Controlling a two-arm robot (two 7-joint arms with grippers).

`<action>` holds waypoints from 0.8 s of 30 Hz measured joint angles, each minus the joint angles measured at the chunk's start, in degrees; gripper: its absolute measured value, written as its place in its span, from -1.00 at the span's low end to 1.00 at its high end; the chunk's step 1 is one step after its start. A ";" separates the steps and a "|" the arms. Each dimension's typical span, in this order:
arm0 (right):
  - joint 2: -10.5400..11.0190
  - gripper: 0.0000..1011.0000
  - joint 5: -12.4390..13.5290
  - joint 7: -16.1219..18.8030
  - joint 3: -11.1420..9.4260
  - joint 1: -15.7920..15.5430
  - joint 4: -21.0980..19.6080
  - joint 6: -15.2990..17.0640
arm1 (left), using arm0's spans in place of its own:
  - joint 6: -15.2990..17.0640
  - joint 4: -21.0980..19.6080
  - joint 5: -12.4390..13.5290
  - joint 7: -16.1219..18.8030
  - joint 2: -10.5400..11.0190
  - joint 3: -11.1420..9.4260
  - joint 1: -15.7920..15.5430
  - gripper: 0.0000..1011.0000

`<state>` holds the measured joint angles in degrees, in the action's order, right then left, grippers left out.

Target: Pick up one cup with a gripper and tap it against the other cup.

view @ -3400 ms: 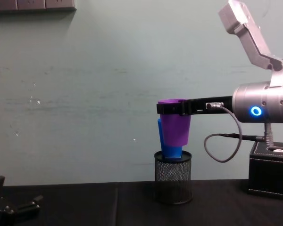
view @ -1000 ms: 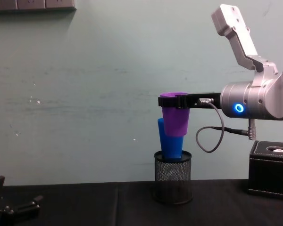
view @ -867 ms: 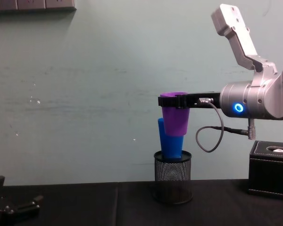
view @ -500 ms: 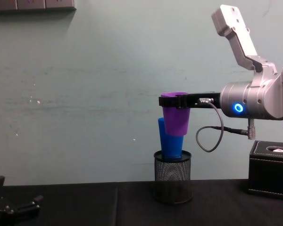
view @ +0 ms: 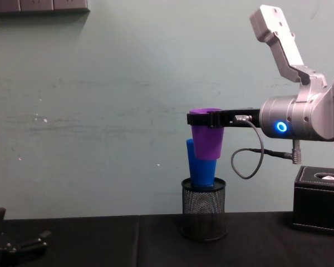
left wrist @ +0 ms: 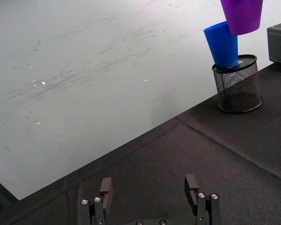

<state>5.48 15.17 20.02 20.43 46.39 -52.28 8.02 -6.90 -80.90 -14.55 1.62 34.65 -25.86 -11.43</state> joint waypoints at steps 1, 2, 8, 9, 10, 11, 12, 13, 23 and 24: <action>0.00 0.44 0.00 0.00 0.00 0.00 -0.01 0.00 | 0.00 0.00 0.00 0.00 0.00 0.00 0.00 1.00; 0.01 0.44 0.00 0.00 0.01 0.00 -0.02 0.01 | 0.00 0.00 0.00 0.00 0.00 0.00 0.00 1.00; 0.03 0.44 0.04 -0.02 0.04 0.00 -0.06 0.04 | 0.00 0.00 0.00 0.00 0.00 0.00 0.00 1.00; 0.03 0.44 0.04 -0.02 0.05 -0.01 -0.06 0.04 | 0.00 0.00 0.00 0.00 0.00 0.00 0.00 1.00; 0.04 0.44 0.05 -0.02 0.05 -0.01 -0.07 0.05 | 0.00 0.00 0.00 0.00 0.00 0.00 0.00 1.00; 0.04 0.44 0.05 -0.03 0.06 -0.01 -0.08 0.05 | 0.00 0.00 0.00 0.00 0.00 0.00 0.00 1.00; 0.05 0.44 0.06 -0.03 0.06 -0.01 -0.09 0.06 | 0.00 0.00 0.00 0.00 0.00 0.00 0.00 1.00; 0.05 0.44 0.06 -0.03 0.07 -0.02 -0.09 0.06 | 0.00 0.00 0.00 0.00 0.00 0.00 0.00 1.00; 0.06 0.44 0.08 -0.07 0.08 -0.07 -0.13 0.12 | 0.00 0.00 0.00 0.00 0.00 0.00 0.00 1.00; 0.06 0.44 0.09 -0.07 0.08 -0.07 -0.13 0.11 | 0.00 0.00 0.00 0.00 0.00 0.00 0.00 1.00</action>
<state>5.53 15.25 19.95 20.51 46.32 -52.41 8.14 -6.90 -80.90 -14.55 1.62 34.64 -25.86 -11.43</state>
